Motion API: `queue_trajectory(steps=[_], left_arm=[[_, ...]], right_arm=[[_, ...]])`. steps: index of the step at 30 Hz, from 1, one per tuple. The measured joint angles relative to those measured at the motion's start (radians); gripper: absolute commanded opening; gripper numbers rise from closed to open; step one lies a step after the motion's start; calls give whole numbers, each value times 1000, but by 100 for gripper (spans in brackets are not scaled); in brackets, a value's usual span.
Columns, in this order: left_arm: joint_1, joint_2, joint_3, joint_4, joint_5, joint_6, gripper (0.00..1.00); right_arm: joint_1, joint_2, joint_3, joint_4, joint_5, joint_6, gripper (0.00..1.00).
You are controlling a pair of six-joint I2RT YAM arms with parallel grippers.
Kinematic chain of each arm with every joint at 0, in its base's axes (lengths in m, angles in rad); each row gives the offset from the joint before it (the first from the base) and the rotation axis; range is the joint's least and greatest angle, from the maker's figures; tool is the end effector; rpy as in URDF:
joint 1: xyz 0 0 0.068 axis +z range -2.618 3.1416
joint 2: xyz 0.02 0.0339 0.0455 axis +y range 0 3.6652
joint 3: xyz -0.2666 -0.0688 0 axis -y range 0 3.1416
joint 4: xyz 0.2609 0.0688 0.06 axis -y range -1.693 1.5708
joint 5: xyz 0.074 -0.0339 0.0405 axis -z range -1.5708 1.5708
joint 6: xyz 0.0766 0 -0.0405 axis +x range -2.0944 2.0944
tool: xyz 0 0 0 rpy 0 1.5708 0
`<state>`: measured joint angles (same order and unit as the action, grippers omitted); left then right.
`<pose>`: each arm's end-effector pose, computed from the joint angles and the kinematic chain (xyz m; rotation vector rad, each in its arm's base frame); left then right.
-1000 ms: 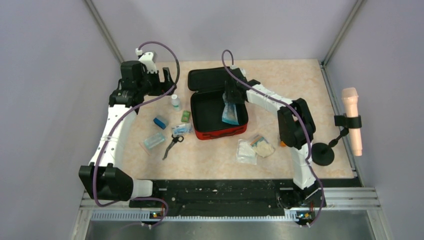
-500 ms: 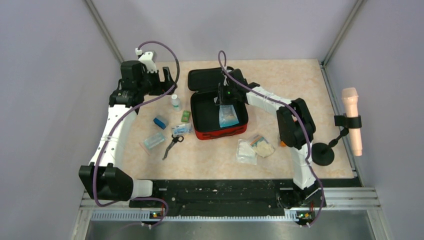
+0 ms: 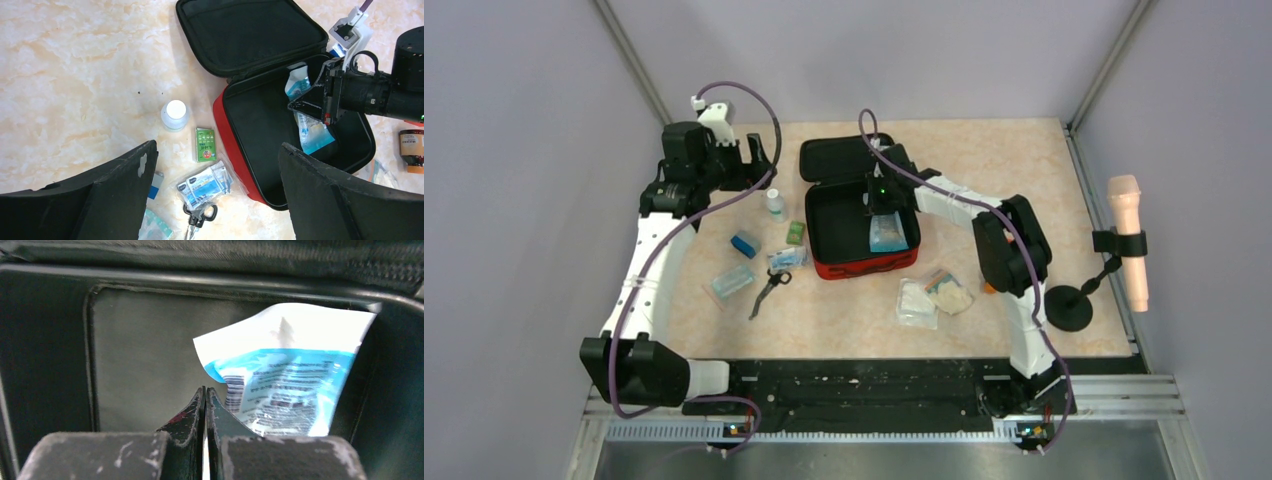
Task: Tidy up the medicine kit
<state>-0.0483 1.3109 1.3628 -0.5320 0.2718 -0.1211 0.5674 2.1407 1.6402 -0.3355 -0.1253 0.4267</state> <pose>0.3386 -0.0370 0.3763 0.0952 2.0513 -0.3839 0.4351 0.2887 0.1541 -0.2348 2.4779 0.5939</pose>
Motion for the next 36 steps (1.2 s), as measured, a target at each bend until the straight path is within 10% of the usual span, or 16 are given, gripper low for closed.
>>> queue_trajectory(steps=[25, 36], left_arm=[[2, -7, -42, 2, 1, 2, 94], [2, -22, -69, 10, 2, 31, 89]], right_arm=[[-23, -8, -71, 60, -190, -65, 25], [-116, -390, -262, 25, -317, -275, 52]])
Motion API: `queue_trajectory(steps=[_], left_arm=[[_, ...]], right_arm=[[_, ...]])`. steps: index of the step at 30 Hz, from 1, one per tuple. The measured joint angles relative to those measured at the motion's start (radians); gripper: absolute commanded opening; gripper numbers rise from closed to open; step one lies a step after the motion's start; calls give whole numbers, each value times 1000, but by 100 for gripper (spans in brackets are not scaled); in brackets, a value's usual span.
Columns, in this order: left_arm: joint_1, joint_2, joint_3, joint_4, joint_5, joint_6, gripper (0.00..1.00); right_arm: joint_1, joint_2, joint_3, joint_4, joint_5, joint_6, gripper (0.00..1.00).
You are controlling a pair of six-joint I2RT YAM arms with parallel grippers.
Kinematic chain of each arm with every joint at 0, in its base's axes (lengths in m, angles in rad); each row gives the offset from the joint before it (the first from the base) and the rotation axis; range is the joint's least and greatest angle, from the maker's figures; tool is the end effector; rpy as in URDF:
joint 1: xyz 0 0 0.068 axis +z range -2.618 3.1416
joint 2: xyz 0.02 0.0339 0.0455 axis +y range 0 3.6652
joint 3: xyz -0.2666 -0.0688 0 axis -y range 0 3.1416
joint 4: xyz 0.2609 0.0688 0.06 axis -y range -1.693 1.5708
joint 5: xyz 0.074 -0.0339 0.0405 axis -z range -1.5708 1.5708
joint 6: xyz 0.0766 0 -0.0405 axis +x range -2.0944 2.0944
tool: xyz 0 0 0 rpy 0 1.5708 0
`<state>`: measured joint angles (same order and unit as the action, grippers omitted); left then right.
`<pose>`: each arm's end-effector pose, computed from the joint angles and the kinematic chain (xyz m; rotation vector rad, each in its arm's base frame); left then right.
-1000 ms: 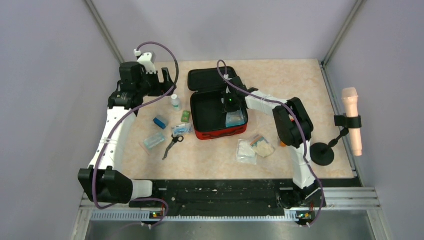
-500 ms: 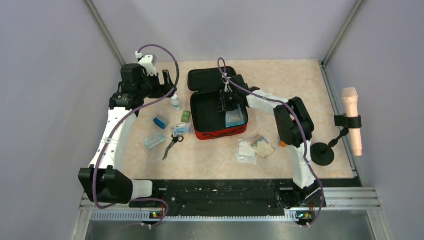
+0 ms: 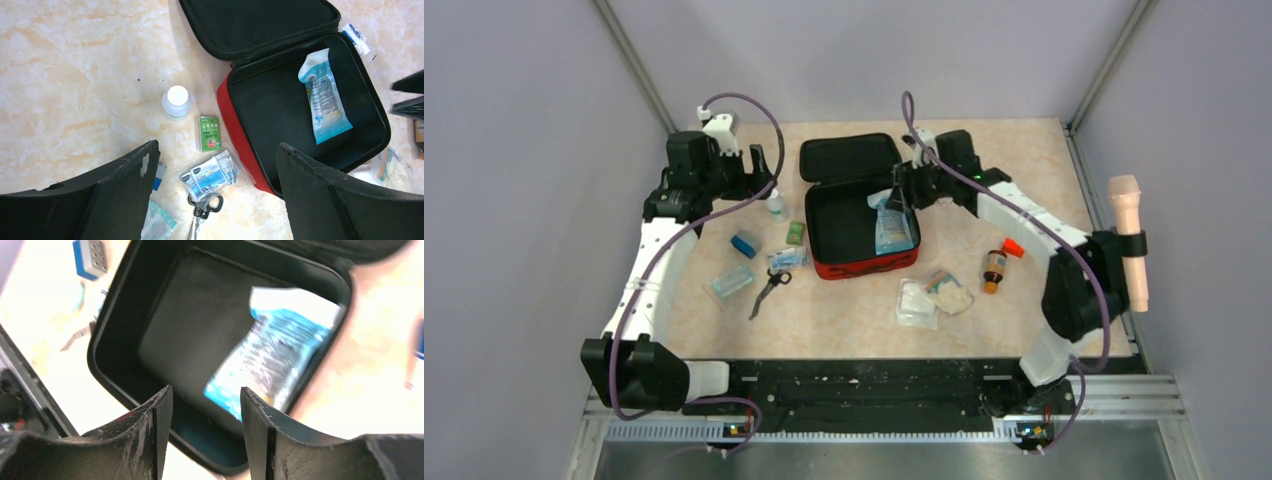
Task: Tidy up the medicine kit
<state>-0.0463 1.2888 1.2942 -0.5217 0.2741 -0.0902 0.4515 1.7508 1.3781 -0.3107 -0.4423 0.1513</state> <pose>0.3335 -0.0362 0.3580 0.1213 2.0833 -0.3688 0.3849 0.2231 0.2462 -0.5850 2.2299 0.8156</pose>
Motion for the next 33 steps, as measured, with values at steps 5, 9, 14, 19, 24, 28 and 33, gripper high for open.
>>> queue_trajectory(steps=[5, 9, 14, 19, 24, 28, 33], left_arm=[[0, 1, -3, -1, 19, 22, 88], [-3, 6, -2, -2, 22, 62, 86], [-9, 32, 0, 0, 19, 79, 86], [-12, 47, 0, 0, 21, 67, 85], [-14, 47, 1, 4, 20, 67, 85], [-14, 47, 1, 5, 15, 68, 86], [-14, 44, 1, 6, 6, 68, 86]], right_arm=[[-47, -235, -164, -100, 28, -218, 53], [-42, -406, -339, -215, 15, -449, 55], [-41, -568, -552, -360, -13, -737, 56], [-34, -571, -627, -417, -31, -951, 53], [39, -537, -689, -344, 10, -1073, 58], [66, -531, -759, -309, 56, -1119, 53], [79, -528, -803, -218, 149, -1128, 28]])
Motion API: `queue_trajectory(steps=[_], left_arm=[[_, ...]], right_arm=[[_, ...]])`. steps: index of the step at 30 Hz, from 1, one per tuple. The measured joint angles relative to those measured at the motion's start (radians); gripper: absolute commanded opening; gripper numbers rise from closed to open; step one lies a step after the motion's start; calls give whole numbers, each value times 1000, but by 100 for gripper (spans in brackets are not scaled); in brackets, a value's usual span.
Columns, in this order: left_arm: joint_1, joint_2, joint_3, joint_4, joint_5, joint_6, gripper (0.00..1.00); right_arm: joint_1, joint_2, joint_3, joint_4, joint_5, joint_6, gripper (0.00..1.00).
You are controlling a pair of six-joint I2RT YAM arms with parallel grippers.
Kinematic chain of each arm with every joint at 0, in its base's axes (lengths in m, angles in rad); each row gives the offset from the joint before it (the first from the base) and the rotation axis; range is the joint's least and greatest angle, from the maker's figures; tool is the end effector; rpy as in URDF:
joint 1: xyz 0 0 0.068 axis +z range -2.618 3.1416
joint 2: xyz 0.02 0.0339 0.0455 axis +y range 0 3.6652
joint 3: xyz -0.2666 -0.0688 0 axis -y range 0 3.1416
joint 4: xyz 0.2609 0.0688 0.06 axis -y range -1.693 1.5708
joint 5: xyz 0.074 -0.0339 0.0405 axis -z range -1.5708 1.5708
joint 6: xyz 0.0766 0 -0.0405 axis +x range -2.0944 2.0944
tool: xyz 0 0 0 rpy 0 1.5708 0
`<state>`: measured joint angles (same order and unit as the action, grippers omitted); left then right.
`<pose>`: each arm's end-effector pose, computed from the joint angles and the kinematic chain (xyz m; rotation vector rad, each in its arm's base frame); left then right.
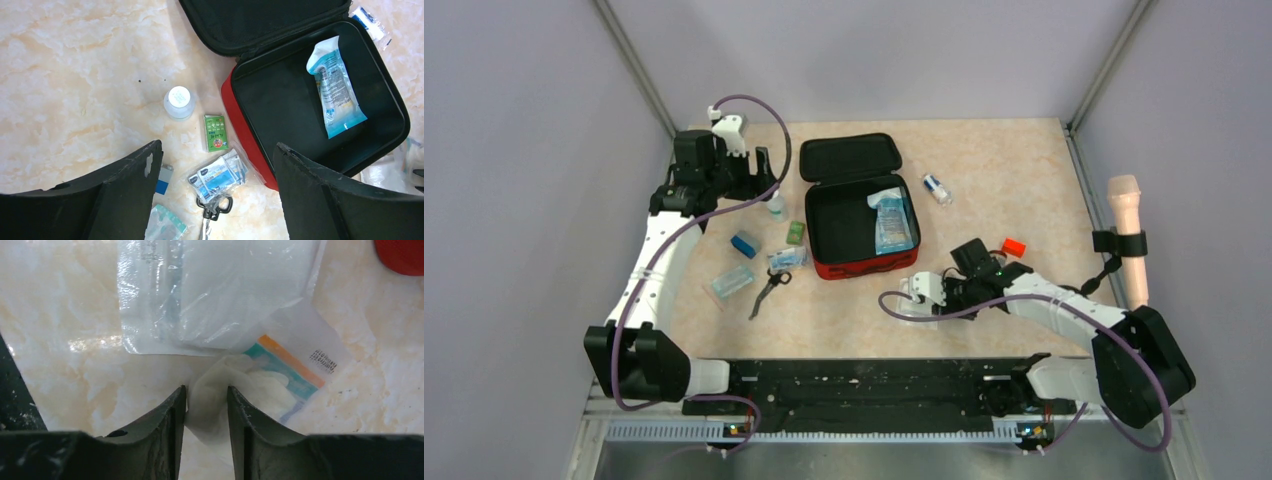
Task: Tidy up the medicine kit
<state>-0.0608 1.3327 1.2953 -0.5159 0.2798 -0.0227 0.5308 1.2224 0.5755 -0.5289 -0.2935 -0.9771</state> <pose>0.3438 -0.0421 0.3452 0.2062 2.1093 -0.3465 0.1872 0.1356 0.1187 -1.8933 1.9004 0.2678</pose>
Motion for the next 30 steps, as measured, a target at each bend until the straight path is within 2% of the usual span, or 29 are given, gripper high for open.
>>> queue_trajectory(steps=[4, 5, 10, 11, 12, 15, 18, 23, 30], left_arm=[[0, 0, 0, 0, 0, 0, 86], [0, 0, 0, 1, 0, 0, 86], [0, 0, 0, 1, 3, 0, 86], [0, 1, 1, 1, 6, 0, 86], [0, 1, 1, 1, 7, -1, 86], [-1, 5, 1, 4, 17, -2, 86], [-6, 13, 1, 19, 30, -9, 86], [-19, 32, 6, 26, 43, -19, 86], [-26, 38, 14, 28, 45, -27, 86]], right_arm=[[8, -3, -17, 68, 72, 8, 3], [9, -4, -17, 77, 92, 12, 0], [10, -32, 22, 27, 146, 38, 0], [8, -71, 118, -44, 138, 62, 0], [8, -71, 118, -44, 138, 62, 0], [-26, -112, 255, -148, 46, 103, 0], [-44, -146, 393, -178, -31, 162, 0], [-48, -99, 530, -151, -136, 291, 0], [-47, 131, 587, 44, -179, 531, 0]])
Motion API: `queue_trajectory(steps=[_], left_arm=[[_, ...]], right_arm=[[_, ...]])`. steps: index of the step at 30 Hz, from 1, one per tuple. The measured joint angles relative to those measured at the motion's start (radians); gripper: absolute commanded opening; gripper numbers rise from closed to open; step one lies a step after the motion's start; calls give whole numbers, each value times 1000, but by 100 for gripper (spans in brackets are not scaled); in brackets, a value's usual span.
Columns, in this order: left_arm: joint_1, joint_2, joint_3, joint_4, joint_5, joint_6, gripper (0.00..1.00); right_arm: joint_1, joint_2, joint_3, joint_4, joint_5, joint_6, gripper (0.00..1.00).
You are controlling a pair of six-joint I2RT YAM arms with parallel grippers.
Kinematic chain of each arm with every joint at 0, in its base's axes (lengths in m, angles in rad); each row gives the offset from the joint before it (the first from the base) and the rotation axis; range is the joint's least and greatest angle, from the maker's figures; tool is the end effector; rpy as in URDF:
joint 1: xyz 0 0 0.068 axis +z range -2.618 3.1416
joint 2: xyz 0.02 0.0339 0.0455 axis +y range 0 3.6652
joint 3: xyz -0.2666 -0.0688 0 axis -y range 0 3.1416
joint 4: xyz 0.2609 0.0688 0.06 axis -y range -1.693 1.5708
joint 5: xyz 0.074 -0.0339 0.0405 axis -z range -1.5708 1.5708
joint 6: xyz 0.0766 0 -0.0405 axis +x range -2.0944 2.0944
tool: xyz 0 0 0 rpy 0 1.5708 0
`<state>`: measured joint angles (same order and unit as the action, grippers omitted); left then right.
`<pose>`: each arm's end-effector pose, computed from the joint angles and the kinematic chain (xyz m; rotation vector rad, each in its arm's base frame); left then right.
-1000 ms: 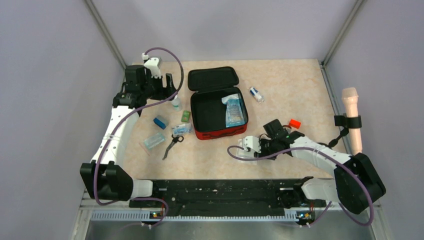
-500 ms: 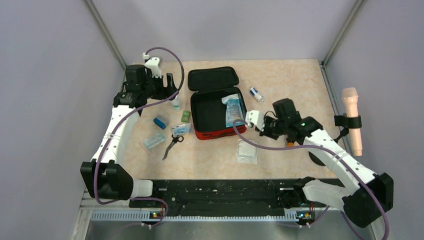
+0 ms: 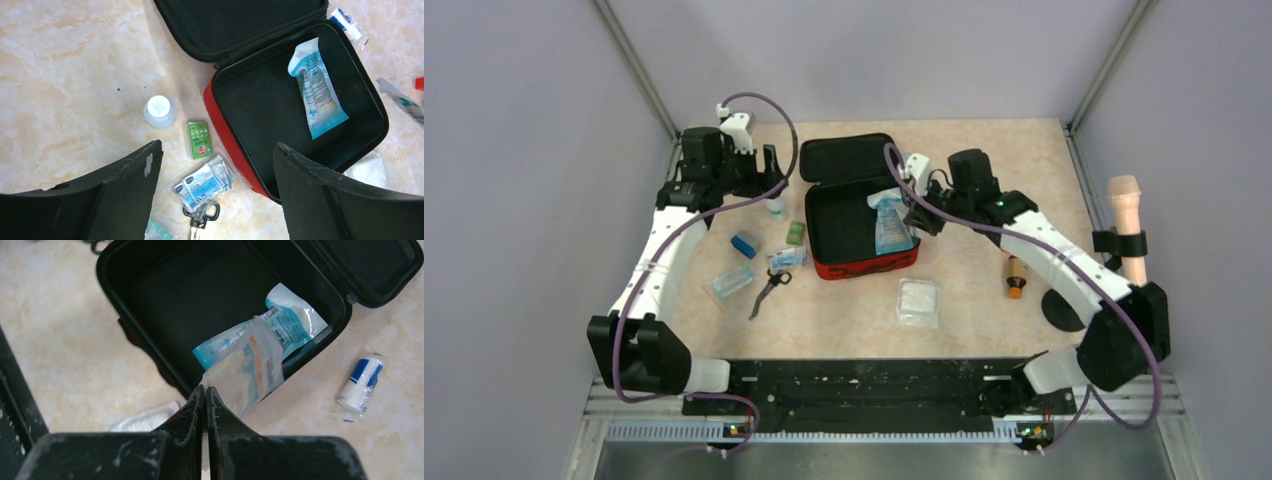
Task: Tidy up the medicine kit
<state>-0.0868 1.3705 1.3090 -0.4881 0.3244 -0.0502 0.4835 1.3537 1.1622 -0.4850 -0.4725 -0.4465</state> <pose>0.3526 -0.0552 0.3420 0.2318 2.1046 -0.4251 0.2857 0.1894 0.2941 -1.2141 1.8533 0.5493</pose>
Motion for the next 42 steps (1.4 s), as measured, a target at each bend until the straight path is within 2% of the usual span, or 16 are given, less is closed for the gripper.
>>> queue_trajectory(steps=[6, 19, 21, 31, 36, 42], left_arm=[[0, -1, 0, 2, -6, 1, 87], [0, -55, -11, 10, -27, 20, 87], [0, -55, -13, 11, -27, 20, 87], [0, -62, -40, 18, -27, 21, 88], [0, -72, -51, 18, -27, 21, 88], [0, -72, -51, 18, -27, 21, 88]], right_arm=[[20, 208, 86, 169, 69, 109, 0], [71, 473, 118, 341, 321, 99, 0], [74, 496, 122, 343, 335, 99, 0], [92, 518, 142, 328, 349, 124, 30], [92, 518, 201, 313, 335, 177, 31], [92, 523, 254, 322, 327, 247, 26]])
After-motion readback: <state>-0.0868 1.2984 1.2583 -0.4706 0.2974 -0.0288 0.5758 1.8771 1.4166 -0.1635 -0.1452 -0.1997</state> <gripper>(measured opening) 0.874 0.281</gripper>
